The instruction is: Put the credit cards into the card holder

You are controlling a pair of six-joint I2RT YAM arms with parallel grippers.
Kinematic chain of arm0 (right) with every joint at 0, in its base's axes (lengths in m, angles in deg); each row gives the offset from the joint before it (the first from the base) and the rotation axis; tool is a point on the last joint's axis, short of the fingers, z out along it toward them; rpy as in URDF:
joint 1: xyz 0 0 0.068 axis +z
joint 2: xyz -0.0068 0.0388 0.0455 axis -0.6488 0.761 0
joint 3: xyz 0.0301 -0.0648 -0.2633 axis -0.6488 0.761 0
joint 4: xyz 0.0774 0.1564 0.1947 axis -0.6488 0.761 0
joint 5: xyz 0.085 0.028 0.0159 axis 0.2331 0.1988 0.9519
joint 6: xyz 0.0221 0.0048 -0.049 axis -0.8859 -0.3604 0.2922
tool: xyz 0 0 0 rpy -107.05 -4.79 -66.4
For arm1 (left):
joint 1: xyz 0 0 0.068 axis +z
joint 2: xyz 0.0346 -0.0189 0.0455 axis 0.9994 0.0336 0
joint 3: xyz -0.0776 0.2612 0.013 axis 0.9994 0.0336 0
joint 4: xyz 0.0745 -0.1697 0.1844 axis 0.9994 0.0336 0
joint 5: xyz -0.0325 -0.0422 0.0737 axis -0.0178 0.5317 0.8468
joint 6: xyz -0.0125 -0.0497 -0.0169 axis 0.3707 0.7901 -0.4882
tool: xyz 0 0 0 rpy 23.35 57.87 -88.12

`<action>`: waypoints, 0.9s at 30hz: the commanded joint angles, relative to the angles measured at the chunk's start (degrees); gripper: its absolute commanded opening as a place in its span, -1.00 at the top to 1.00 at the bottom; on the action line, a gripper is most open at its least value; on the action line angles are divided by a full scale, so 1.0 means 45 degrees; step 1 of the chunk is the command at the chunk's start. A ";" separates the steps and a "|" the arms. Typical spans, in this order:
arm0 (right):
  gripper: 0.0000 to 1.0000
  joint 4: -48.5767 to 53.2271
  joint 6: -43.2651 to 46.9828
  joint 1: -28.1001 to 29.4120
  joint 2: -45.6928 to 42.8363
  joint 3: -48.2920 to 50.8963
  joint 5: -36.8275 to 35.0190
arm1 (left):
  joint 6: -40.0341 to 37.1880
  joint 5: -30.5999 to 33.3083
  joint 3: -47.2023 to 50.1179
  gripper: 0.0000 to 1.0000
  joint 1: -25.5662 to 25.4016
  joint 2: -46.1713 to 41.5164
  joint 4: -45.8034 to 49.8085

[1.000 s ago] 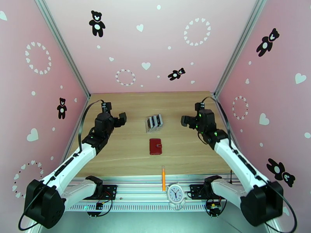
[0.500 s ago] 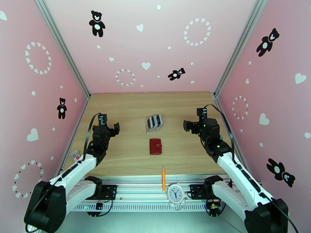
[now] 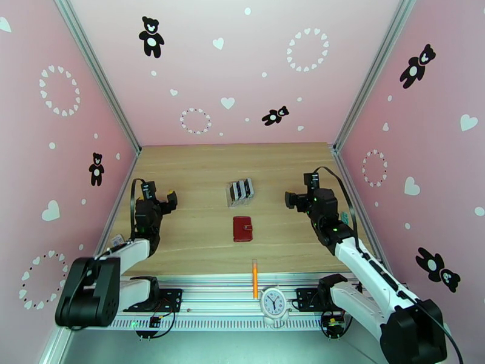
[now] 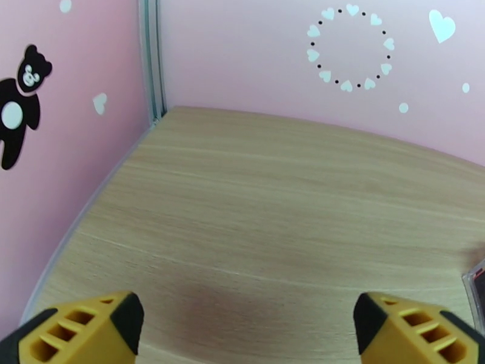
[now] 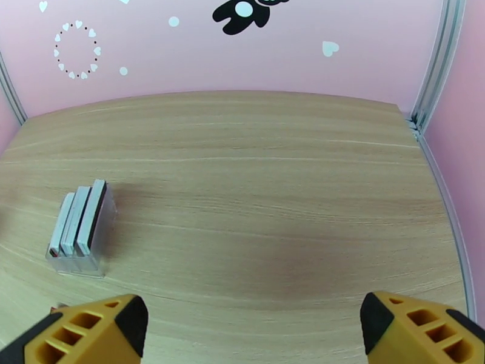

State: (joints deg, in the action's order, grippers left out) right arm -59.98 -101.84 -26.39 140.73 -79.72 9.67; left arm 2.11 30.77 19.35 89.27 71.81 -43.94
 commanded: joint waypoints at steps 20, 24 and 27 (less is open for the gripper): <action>-0.97 -0.4793 0.1454 -0.1759 0.3032 0.1272 -0.1553 | -0.0200 -0.1579 -0.1057 -0.96 0.0237 0.2878 -0.1749; -0.97 -0.5631 0.1844 -0.1798 0.3869 0.1325 -0.1605 | -0.0220 -0.1520 -0.1072 -0.96 0.0204 0.2885 -0.1723; -0.97 -0.6321 0.1886 -0.1984 0.4684 0.1256 -0.1371 | -0.0239 -0.1442 -0.1073 -0.96 0.0155 0.2878 -0.1703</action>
State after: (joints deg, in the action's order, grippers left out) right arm -82.78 -94.45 -34.47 159.44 -74.47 3.53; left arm 1.23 22.90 15.18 89.92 84.73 -52.48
